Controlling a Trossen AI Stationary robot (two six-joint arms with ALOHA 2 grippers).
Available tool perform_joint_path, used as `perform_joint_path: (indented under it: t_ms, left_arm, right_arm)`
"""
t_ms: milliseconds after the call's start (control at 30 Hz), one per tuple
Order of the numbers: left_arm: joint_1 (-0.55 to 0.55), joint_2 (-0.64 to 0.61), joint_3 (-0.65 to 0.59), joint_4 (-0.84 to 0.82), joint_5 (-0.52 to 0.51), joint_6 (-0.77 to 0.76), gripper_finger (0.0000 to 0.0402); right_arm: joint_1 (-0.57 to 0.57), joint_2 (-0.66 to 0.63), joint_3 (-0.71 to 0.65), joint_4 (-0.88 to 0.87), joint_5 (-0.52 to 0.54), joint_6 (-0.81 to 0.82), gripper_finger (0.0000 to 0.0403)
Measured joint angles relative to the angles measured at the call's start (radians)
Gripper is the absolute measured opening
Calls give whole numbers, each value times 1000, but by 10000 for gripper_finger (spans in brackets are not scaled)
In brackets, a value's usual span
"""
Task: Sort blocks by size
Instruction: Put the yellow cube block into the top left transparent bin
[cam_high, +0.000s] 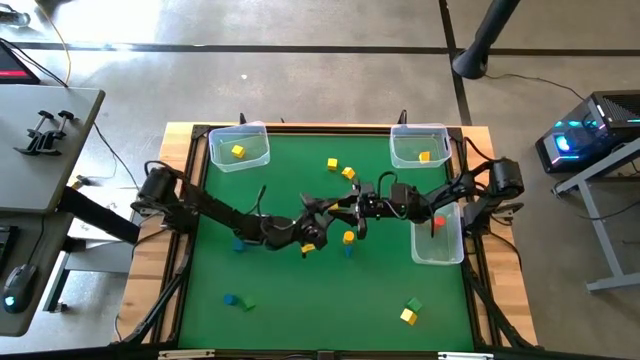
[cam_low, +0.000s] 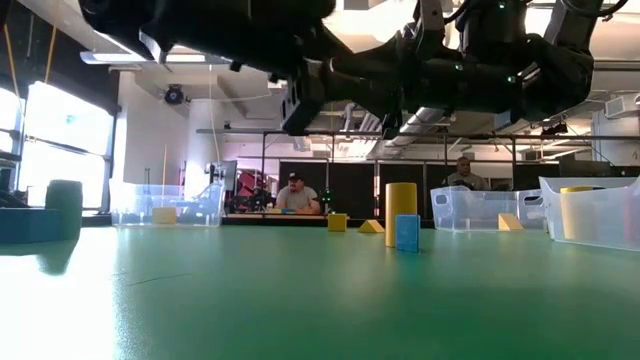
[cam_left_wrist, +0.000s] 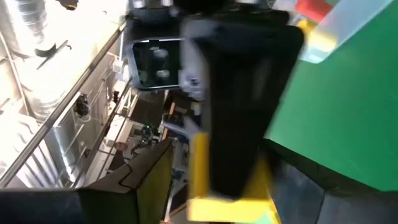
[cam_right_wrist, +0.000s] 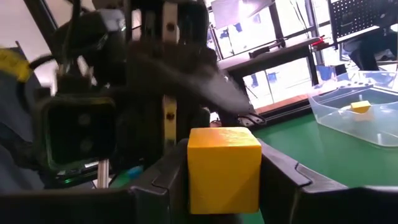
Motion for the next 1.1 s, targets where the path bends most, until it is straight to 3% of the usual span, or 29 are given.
perform_joint_path:
  t_ms: [467, 800, 933, 1100]
  left_arm:
    - [-49, 21, 5, -11, -93, -4, 107]
    - [-96, 19, 5, -109, -352, -54, 107]
    - [-65, -36, -10, -302, -443, -185, 106]
    - [27, -204, -22, -826, -356, -662, 106]
  right_arm:
    - [1, 2, 0, -19, -4, -3, 157]
    - [-28, -26, 0, 59, -41, -67, 218]
    - [-38, -62, 0, 41, -39, -113, 219]
    - [-30, -64, 0, -10, -39, -132, 220]
